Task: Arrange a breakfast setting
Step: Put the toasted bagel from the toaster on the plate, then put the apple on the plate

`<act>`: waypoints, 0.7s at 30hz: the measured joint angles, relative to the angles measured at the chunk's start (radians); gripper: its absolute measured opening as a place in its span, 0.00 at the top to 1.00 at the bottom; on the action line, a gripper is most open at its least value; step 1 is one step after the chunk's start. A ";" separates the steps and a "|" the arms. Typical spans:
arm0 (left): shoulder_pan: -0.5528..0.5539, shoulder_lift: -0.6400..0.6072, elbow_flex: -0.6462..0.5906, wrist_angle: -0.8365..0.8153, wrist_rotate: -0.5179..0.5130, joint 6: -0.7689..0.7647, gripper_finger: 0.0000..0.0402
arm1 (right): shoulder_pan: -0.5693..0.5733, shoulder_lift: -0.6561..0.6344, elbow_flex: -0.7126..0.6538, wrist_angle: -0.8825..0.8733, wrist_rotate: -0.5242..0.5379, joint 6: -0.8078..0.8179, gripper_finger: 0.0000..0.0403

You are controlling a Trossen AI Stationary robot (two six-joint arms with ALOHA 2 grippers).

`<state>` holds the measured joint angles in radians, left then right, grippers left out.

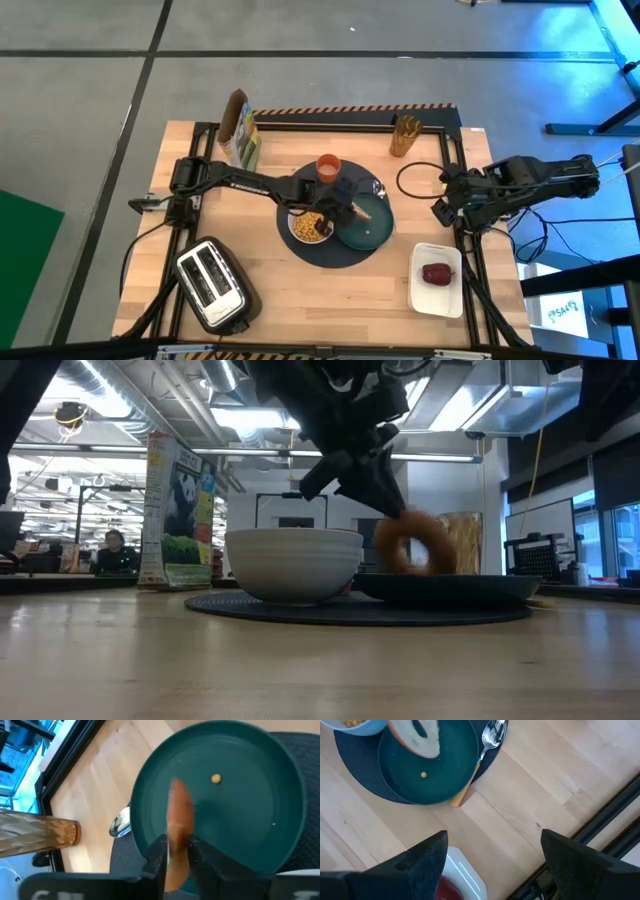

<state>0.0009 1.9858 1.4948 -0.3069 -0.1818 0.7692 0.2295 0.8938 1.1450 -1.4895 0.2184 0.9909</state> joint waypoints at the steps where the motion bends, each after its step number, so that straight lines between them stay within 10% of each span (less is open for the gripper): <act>1: 0.003 0.000 0.000 0.000 0.000 0.000 0.81 | 0.000 0.000 0.000 0.000 0.000 0.001 0.24; 13: 0.009 -0.019 0.000 -0.124 -0.099 -0.023 0.63 | 0.000 0.012 0.000 0.060 -0.022 0.025 0.24; 21: 0.040 -0.172 0.001 -0.176 0.036 -0.253 0.62 | 0.069 0.040 -0.096 0.141 -0.282 0.033 0.24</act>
<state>0.0406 1.8137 1.4953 -0.4826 -0.1457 0.5160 0.2985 0.9335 1.0493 -1.3483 -0.0638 1.0242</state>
